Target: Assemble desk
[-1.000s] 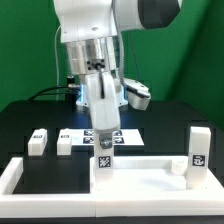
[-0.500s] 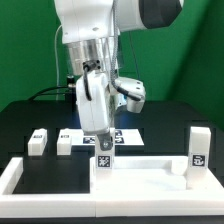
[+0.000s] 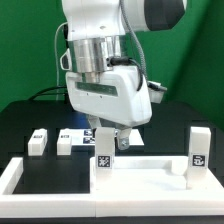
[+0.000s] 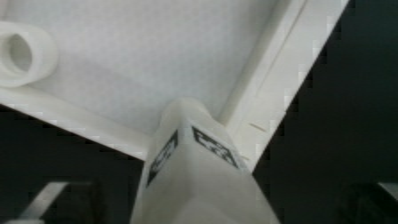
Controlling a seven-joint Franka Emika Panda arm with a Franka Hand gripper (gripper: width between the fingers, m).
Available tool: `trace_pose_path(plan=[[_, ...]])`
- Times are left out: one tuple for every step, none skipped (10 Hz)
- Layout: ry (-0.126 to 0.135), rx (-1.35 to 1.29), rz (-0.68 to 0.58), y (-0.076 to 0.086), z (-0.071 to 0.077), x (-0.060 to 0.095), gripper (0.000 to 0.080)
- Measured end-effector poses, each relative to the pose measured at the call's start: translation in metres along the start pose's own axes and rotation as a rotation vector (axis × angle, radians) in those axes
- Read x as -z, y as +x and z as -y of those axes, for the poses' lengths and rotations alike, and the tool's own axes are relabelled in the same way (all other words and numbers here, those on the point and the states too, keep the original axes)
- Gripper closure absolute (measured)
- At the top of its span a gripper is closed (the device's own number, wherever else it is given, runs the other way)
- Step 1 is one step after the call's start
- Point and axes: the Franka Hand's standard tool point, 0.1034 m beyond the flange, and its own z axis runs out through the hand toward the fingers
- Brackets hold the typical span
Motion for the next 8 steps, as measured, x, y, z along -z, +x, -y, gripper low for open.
trace_pose_path(plan=[[-0.001, 0.071, 0.0, 0.0, 0.0, -0.001, 0.015], [-0.001, 0.183, 0.0, 0.001, -0.001, 0.0, 0.015], [-0.008, 0.416, -0.02, 0.008, -0.003, 0.0, 0.015], [-0.012, 0.626, -0.042, 0.014, -0.003, 0.0, 0.015], [-0.008, 0.659, -0.048, 0.014, -0.002, 0.0, 0.015], [-0.008, 0.614, -0.048, 0.014, -0.002, 0.0, 0.0159], [-0.008, 0.618, -0.048, 0.014, -0.002, 0.0, 0.0159], [-0.005, 0.583, -0.047, 0.014, -0.002, 0.0, 0.0317]])
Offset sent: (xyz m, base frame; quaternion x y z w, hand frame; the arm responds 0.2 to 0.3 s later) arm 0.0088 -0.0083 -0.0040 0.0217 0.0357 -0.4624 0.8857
